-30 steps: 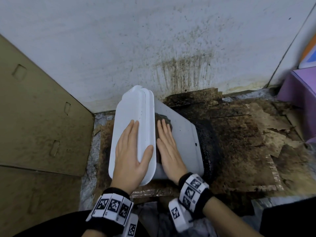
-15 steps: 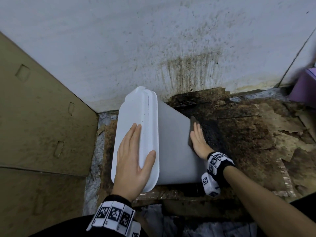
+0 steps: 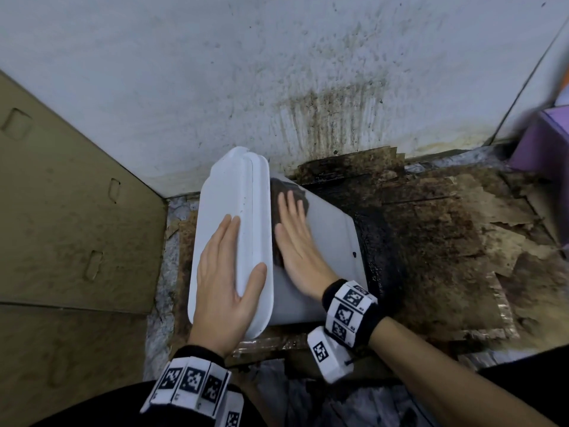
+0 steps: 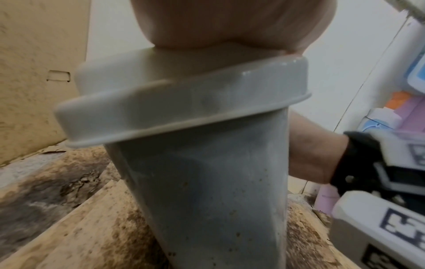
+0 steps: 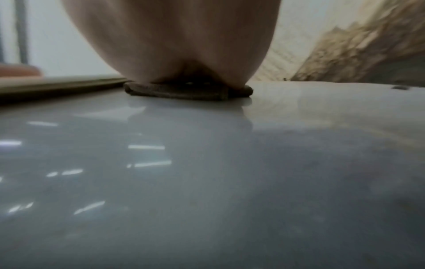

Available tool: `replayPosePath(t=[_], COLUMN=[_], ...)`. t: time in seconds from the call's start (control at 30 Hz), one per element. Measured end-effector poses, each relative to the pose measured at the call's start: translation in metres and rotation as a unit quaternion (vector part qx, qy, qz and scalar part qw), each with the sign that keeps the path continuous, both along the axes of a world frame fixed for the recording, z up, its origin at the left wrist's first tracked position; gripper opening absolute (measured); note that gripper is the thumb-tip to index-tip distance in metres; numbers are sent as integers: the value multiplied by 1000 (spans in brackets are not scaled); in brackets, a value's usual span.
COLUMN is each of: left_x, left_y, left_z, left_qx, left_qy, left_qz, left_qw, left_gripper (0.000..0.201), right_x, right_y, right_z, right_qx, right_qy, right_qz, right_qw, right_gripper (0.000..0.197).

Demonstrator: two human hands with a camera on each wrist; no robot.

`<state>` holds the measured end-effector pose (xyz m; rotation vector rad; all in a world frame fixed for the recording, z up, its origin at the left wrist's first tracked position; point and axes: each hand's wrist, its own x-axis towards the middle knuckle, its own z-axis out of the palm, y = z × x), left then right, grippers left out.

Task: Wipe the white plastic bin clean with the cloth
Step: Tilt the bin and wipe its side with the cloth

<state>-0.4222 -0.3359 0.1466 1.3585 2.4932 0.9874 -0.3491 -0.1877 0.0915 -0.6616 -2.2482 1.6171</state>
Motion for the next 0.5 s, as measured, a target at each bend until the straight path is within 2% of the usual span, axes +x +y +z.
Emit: replayPosePath(t=[0.1, 0.17, 0.37, 0.5], left_x=[-2, -4, -6, 0], left_y=[-1, -3, -5, 1], left_z=[-1, -2, -1, 2], left_qx=[2, 8, 7, 3], left_qy=[-2, -4, -17, -15], left_qz=[0, 0, 0, -4], left_qw=[1000, 1000, 1000, 1000], left_gripper=[69, 69, 70, 71], right_x=[0, 5, 33, 44], right_y=[2, 13, 63, 73], right_z=[-5, -22, -84, -85], right_qx=[25, 40, -30, -104], right_qy=[23, 2, -168, -234], right_qz=[15, 13, -56, -84], right_qw=[999, 999, 984, 963], right_gripper=[55, 55, 54, 50])
